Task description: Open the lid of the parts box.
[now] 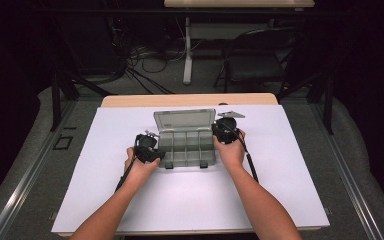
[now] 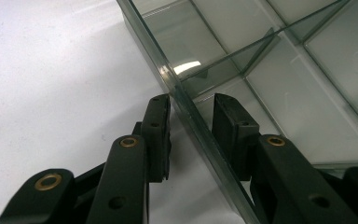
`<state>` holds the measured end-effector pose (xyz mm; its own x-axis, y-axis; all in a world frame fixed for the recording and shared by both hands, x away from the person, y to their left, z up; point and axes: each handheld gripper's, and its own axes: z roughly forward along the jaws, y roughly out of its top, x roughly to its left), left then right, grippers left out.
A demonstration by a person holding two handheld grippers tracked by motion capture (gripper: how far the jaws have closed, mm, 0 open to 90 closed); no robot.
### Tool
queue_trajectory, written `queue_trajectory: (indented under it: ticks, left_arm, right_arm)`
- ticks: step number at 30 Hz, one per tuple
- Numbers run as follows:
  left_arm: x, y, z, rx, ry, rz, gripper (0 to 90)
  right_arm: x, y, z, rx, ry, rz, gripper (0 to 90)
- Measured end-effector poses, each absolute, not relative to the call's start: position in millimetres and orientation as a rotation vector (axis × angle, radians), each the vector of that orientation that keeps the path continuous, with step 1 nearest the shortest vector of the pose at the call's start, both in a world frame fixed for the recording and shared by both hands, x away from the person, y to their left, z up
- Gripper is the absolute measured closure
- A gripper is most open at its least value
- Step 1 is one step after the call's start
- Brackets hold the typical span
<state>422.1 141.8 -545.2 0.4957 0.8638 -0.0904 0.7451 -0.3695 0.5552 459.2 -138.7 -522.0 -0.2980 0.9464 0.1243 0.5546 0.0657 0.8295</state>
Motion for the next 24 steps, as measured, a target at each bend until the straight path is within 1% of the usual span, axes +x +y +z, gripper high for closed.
queue_trajectory:
  ticks: [12, 24]
  left_arm:
    - [422, 142, -545, 2.206, 1.321, 0.289, 66.9]
    - [422, 142, -545, 2.202, 1.323, 0.293, 67.0]
  right_arm:
    - [472, -137, -516, 1.547, 1.916, 1.105, 89.2]
    - [481, -138, -518, 1.573, 1.909, 1.119, 89.5]
